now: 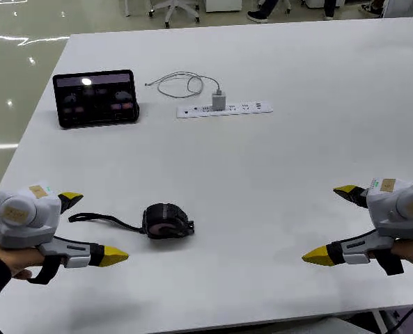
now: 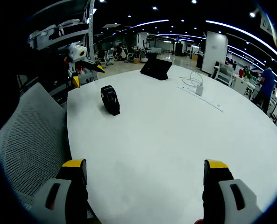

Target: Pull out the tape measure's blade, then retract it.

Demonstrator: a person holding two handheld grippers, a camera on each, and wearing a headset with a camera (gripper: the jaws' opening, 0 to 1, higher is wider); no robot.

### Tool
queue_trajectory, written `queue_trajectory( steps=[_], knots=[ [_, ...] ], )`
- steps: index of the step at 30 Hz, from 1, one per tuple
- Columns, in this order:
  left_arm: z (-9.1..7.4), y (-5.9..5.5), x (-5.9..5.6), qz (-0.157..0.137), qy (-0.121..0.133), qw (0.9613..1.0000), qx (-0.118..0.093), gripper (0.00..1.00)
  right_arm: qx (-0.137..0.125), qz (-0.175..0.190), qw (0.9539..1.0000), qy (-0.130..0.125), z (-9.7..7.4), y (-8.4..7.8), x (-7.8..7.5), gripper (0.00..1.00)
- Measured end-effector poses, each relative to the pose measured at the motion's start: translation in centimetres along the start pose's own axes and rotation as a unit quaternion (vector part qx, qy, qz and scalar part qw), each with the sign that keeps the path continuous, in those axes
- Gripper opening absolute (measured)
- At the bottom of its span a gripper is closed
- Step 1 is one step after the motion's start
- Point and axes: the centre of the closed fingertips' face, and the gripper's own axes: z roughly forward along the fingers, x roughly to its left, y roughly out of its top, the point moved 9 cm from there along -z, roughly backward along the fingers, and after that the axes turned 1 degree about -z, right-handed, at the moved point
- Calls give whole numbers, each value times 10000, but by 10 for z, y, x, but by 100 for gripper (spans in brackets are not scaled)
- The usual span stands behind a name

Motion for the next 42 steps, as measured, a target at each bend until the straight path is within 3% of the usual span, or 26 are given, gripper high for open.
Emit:
queue_trajectory(
  steps=[5,8,12,17,19,23,25,28,32,36,42],
  knots=[
    [11,14,1,370,-309,9988,66,100,-41,-85,9999,77,7,9,-1,100],
    [19,20,0,761,-448,9959,184,98,-48,-131,9998,145,10,13,-1,100],
    [26,29,-1,900,-672,9934,239,95,-99,-195,9996,197,12,19,-2,100],
    [37,37,-1,1176,-874,9876,556,89,-245,-388,9989,108,14,25,-4,100],
    [43,42,-1,1429,-858,9841,620,89,-287,-424,9987,63,15,27,-5,100],
    [56,49,-4,1518,-1076,9790,835,83,-276,-607,9978,-52,17,30,-10,100],
    [62,50,-8,1586,-1325,9741,917,80,-276,-532,9982,-17,19,33,-10,100],
    [73,46,-7,1785,-1298,9686,1146,68,-272,-644,9975,25,24,35,-10,100],
    [84,43,-10,1800,-1416,9645,1316,67,-527,-857,9945,285,32,43,-3,100],
    [94,44,-13,1929,-1475,9591,1457,58,-383,-828,9948,450,46,46,0,100],
    [106,48,-15,2039,-1572,9526,1623,55,-426,-811,9934,686,69,53,7,100]
  ],
)
